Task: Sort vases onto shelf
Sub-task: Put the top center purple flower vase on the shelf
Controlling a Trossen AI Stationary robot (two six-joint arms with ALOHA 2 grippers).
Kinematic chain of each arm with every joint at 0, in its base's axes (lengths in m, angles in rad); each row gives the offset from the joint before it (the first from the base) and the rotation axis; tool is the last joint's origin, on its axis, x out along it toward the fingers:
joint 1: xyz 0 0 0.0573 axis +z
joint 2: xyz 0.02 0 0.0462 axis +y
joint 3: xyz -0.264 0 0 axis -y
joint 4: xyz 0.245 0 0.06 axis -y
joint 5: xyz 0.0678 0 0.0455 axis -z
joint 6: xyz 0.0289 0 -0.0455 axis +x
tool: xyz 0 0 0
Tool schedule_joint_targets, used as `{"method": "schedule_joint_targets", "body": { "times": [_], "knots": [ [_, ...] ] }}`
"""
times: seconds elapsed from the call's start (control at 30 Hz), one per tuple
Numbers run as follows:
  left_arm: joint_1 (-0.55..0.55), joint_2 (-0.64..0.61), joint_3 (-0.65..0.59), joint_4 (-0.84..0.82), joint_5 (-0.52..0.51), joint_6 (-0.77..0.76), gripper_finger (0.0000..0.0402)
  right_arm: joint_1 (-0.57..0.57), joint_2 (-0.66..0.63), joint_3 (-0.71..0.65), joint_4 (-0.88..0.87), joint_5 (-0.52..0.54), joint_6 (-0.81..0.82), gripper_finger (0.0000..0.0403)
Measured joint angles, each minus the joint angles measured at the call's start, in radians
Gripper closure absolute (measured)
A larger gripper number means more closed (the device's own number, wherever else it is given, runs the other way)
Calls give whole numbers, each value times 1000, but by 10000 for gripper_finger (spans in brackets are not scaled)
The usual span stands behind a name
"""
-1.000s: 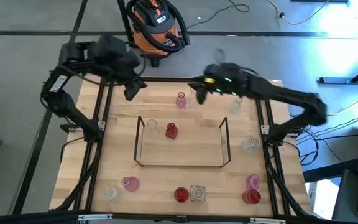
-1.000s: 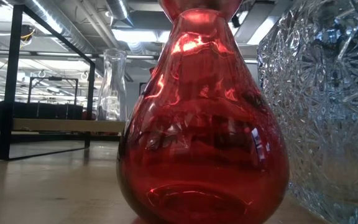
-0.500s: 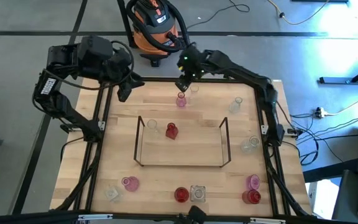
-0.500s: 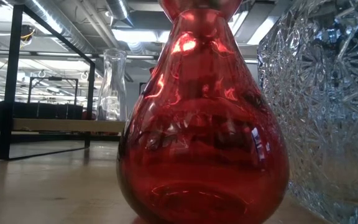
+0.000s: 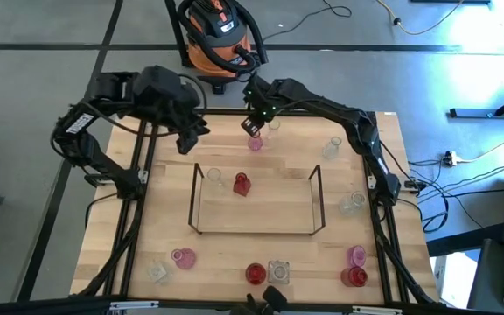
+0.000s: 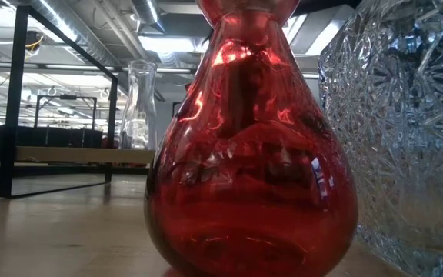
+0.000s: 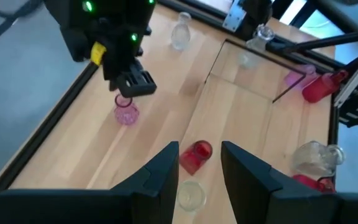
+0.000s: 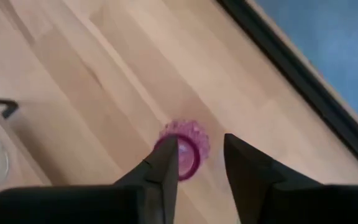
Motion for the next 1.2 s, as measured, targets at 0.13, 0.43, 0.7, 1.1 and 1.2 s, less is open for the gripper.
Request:
{"method": "schedule_joint_targets", "body": {
  "times": [0.13, 0.43, 0.7, 1.1, 1.2],
  "knots": [
    [0, -16, -45, 40, 0, 0, 288, -6, 7, -9, -19, -1, 1, 326],
    [0, -132, -210, 170, -1, -51, 288, -4, 36, -8, -40, -29, 43, 298],
    [0, -270, -393, 276, -11, -131, 288, -5, 51, -32, -55, -23, 59, 279],
    [-15, -391, -543, 374, -22, -188, 288, 2, 49, -131, -46, -80, 71, 297],
    [-24, -394, -543, 381, -38, -187, 288, 8, 49, -122, -44, -93, 54, 338]
  ]
}}
